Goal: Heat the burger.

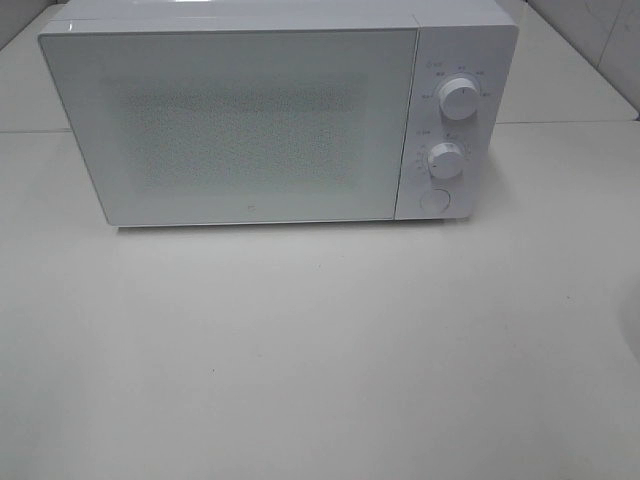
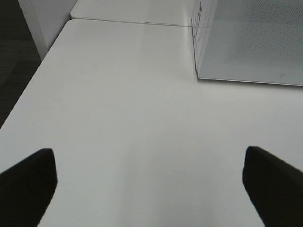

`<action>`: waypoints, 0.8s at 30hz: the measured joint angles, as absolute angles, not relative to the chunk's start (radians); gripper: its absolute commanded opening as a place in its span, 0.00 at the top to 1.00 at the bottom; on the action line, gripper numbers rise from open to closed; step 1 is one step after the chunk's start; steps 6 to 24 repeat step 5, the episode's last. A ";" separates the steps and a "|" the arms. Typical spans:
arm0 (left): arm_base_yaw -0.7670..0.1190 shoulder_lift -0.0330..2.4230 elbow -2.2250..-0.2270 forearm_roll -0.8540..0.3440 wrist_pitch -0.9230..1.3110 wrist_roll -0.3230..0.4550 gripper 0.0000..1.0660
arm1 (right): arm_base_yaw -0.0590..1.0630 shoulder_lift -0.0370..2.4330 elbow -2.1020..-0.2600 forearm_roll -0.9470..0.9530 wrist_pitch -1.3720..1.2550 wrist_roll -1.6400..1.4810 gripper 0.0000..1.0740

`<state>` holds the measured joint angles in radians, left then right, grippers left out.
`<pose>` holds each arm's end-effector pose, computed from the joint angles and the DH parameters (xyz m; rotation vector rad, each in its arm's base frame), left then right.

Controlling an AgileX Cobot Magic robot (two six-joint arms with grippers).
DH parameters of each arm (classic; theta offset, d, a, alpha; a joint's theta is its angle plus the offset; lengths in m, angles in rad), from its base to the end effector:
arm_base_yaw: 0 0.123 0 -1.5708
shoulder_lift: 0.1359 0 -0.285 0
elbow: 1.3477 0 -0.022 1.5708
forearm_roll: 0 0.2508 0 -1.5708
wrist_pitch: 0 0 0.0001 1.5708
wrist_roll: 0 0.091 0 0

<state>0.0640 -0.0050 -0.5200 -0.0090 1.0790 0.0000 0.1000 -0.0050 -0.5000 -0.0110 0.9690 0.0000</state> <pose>-0.0087 -0.0013 0.2813 -0.0645 2.0367 0.0294 -0.0021 -0.0010 0.2849 -0.0974 1.9455 0.0532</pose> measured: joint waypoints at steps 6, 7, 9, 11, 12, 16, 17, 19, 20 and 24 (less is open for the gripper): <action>0.064 -0.005 -0.520 -0.009 1.079 0.000 0.05 | 0.100 -0.005 -0.500 -0.011 0.969 0.000 0.52; 0.064 -0.005 -0.520 -0.009 1.079 0.000 0.05 | 0.100 -0.005 -0.500 -0.011 0.969 0.000 0.52; 0.064 -0.005 -0.520 -0.009 1.079 0.000 0.05 | 0.100 -0.005 -0.500 -0.011 0.969 0.000 0.52; 0.064 -0.005 -0.520 -0.009 1.079 0.000 0.05 | 0.100 -0.005 -0.500 -0.011 0.969 0.000 0.52; 0.064 -0.005 -0.520 -0.009 1.079 0.000 0.05 | 0.100 -0.005 -0.500 -0.011 0.969 0.000 0.52; 0.064 -0.005 -0.520 -0.009 1.079 0.000 0.05 | 0.100 -0.005 -0.500 -0.011 0.969 0.000 0.52; 0.064 -0.005 -0.520 -0.009 1.079 0.000 0.05 | 0.100 -0.005 -0.500 -0.011 0.969 0.000 0.52; 0.064 -0.005 -0.520 -0.009 1.079 0.000 0.05 | 0.100 -0.005 -0.500 -0.011 0.969 0.000 0.52; 0.064 -0.005 -0.520 -0.009 1.079 0.000 0.05 | 0.100 -0.005 -0.500 -0.011 0.969 0.000 0.52; 0.064 -0.005 -0.520 -0.009 1.079 0.000 0.05 | 0.100 -0.005 -0.500 -0.011 0.969 0.000 0.52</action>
